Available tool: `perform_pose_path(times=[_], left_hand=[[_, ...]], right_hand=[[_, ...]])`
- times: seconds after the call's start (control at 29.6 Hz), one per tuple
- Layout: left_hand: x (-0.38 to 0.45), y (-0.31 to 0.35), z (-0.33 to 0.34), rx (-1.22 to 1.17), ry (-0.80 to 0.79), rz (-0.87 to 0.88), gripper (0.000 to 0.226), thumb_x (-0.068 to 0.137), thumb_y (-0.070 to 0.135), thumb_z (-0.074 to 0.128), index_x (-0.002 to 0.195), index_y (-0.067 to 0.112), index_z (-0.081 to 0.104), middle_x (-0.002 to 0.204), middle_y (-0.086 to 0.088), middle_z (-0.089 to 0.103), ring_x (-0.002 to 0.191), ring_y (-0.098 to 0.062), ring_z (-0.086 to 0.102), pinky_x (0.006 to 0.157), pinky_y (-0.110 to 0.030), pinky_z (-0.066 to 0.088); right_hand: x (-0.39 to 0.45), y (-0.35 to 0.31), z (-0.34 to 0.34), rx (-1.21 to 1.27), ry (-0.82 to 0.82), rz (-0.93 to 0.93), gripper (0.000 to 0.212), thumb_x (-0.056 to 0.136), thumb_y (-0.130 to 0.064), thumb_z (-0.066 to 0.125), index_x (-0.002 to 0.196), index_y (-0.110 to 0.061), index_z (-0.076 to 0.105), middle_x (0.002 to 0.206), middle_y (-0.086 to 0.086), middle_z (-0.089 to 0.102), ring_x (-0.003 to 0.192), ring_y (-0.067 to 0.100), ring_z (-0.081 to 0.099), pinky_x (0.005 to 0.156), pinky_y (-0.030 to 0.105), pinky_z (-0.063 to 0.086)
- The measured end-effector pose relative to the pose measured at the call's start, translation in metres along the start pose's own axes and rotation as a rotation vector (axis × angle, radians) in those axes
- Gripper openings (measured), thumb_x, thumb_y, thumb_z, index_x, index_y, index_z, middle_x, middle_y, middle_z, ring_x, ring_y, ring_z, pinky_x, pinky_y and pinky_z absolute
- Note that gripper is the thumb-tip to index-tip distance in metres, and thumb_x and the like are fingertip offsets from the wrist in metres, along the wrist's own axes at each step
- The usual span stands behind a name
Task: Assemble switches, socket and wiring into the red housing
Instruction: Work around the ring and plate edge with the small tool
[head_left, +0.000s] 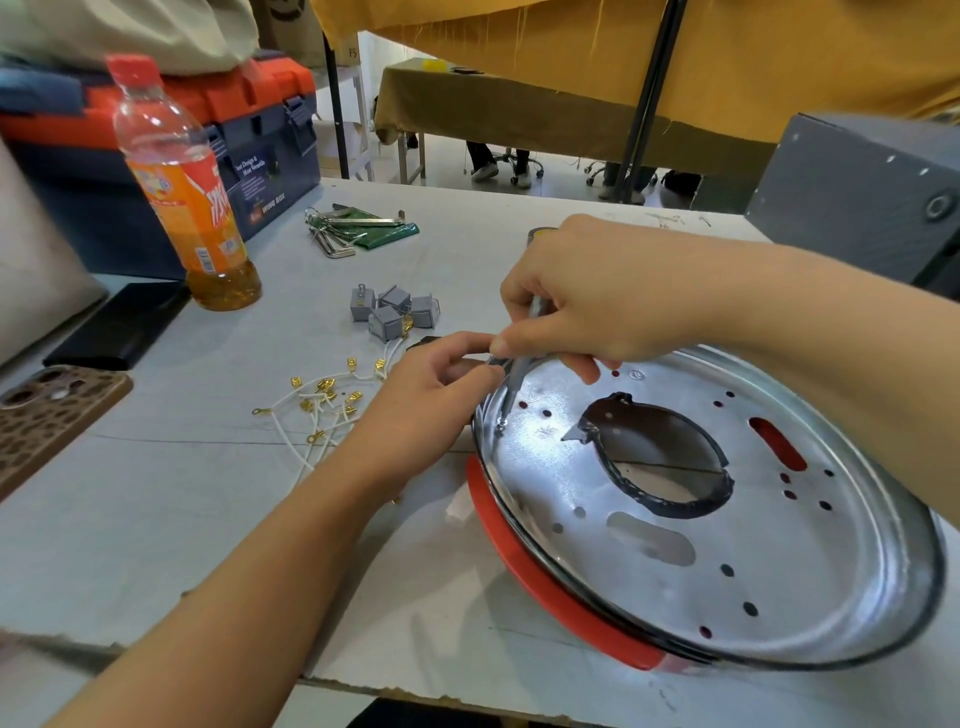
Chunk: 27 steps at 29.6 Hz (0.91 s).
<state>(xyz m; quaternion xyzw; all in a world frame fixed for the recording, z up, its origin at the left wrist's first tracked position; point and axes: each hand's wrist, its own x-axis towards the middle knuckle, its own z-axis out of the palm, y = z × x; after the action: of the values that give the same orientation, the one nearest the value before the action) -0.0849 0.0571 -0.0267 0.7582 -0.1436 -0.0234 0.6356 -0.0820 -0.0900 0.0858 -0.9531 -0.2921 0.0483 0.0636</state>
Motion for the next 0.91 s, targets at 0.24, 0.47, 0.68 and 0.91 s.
perform_pose_path(times=[0.24,0.47,0.68,0.91], left_hand=[[0.001,-0.001,-0.001,-0.001,-0.003,-0.003,0.025,0.091,0.011,0.051,0.106,0.023,0.066,0.086,-0.004,0.073,0.08,-0.007,0.065,0.072,-0.013,0.048],[0.001,-0.001,-0.002,-0.008,-0.034,0.007,0.024,0.09,0.009,0.051,0.106,0.018,0.066,0.092,-0.004,0.074,0.093,-0.016,0.068,0.084,-0.027,0.052],[-0.001,-0.002,-0.002,0.01,-0.03,0.017,0.02,0.094,0.02,0.051,0.107,0.02,0.066,0.089,-0.003,0.073,0.078,-0.013,0.063,0.075,-0.025,0.047],[-0.001,0.0,-0.001,0.007,-0.016,0.01,0.022,0.089,0.016,0.051,0.1,0.024,0.067,0.081,-0.004,0.071,0.071,-0.012,0.059,0.069,-0.024,0.047]], right_hand=[[-0.004,0.0,0.002,-0.036,-0.015,0.007,0.025,0.091,-0.044,0.052,0.074,-0.026,0.058,0.053,-0.007,0.063,0.056,-0.008,0.055,0.057,0.018,0.042],[-0.004,-0.005,-0.005,0.032,-0.085,-0.048,0.011,0.088,-0.019,0.061,0.08,-0.026,0.059,0.063,-0.008,0.064,0.058,-0.001,0.057,0.057,0.006,0.041],[0.001,-0.015,-0.003,-0.153,-0.049,-0.029,0.024,0.09,-0.029,0.057,0.068,-0.02,0.055,0.047,-0.002,0.06,0.053,-0.004,0.054,0.058,0.029,0.046],[0.0,-0.017,-0.001,-0.232,-0.029,-0.038,0.032,0.093,-0.039,0.051,0.069,-0.019,0.053,0.052,-0.005,0.058,0.063,0.007,0.052,0.063,0.033,0.047]])
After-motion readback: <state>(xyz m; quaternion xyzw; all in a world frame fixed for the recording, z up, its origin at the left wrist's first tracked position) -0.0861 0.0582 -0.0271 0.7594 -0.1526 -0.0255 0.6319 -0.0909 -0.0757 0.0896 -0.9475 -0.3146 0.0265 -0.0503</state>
